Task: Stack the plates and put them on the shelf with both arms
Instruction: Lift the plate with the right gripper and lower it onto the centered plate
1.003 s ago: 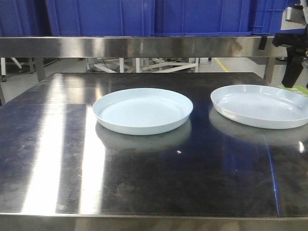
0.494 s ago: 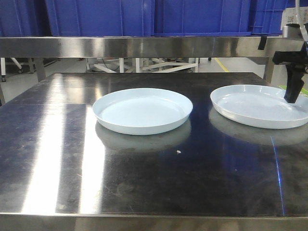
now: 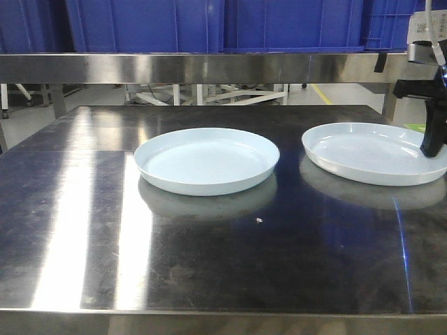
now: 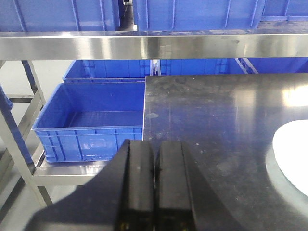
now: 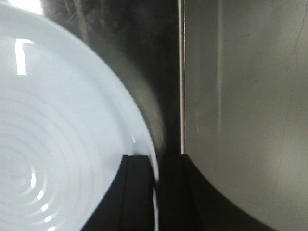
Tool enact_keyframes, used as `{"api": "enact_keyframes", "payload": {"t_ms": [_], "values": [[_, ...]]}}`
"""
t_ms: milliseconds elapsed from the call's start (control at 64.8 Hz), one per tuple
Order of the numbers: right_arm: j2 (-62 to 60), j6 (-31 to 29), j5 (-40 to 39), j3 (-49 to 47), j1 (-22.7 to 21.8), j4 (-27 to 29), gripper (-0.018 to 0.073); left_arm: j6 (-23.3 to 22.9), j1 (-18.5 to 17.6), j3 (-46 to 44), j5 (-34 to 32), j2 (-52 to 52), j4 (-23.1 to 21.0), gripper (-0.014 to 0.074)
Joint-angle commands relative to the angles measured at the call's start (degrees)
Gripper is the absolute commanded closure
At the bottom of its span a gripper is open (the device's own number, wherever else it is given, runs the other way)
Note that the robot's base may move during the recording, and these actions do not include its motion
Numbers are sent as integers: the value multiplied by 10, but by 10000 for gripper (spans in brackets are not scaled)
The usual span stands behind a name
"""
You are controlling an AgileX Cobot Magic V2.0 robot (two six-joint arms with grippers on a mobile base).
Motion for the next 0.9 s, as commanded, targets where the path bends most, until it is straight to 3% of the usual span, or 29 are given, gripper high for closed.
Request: {"api": "enact_keyframes", "payload": {"t_ms": [0,31,170,340,463,571,880], "values": [[-38,-3,-6,-18,-5,8,480,-2,0,-17,-44,-2,-4,514],[-43,-3,-7,-19,-8,10,515,-2,0,-17,-44,-2,-4,514],[-76,-3,-5,-25,-29,18,508,-2,0,-17,-44,-2,-4,514],[-129,-5,-3,-25,-59,70,508,-2,0,-17,-44,-2,-4,514],[-155,-7,3,-25,-54,102,508,-2,0,-17,-44,-2,-4,514],[-166,-7,3,-24,-20,124,508,-2,0,-17,-44,-2,-4,514],[-160,5,-45,1,145,135,508,-2,0,-17,-44,-2,-4,514]]}}
